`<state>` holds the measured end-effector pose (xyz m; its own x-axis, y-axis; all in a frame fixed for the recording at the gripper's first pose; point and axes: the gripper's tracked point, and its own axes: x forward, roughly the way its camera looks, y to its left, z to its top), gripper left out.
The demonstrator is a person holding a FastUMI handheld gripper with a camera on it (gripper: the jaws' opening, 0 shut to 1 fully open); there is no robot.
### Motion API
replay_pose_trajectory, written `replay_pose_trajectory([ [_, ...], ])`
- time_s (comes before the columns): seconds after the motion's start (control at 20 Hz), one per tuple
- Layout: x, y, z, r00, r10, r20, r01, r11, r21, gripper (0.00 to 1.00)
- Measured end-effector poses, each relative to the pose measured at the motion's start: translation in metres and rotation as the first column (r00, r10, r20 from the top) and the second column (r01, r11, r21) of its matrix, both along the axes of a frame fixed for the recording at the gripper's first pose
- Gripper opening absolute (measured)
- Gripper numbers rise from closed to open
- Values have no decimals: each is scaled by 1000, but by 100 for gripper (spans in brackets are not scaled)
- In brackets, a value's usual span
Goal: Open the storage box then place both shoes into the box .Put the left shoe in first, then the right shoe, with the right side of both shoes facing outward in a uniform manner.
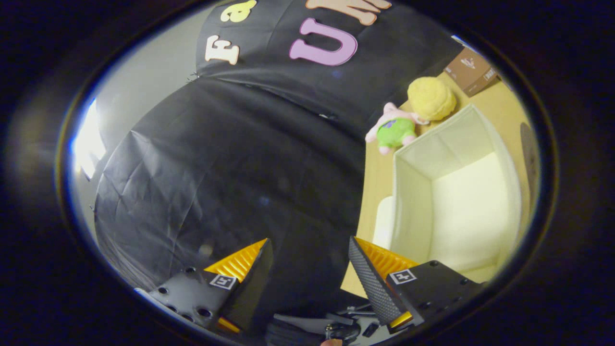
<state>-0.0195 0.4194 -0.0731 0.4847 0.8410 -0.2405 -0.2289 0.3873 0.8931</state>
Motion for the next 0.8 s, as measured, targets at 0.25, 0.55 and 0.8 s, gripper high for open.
replay_pose_trajectory([
  [0.25,32,-91,-2,985,-103,135,124,980,-153,99],
  [0.55,53,-197,-31,965,-196,172,244,912,-331,99],
  [0.8,49,-259,-93,975,-183,126,222,821,-526,99],
])
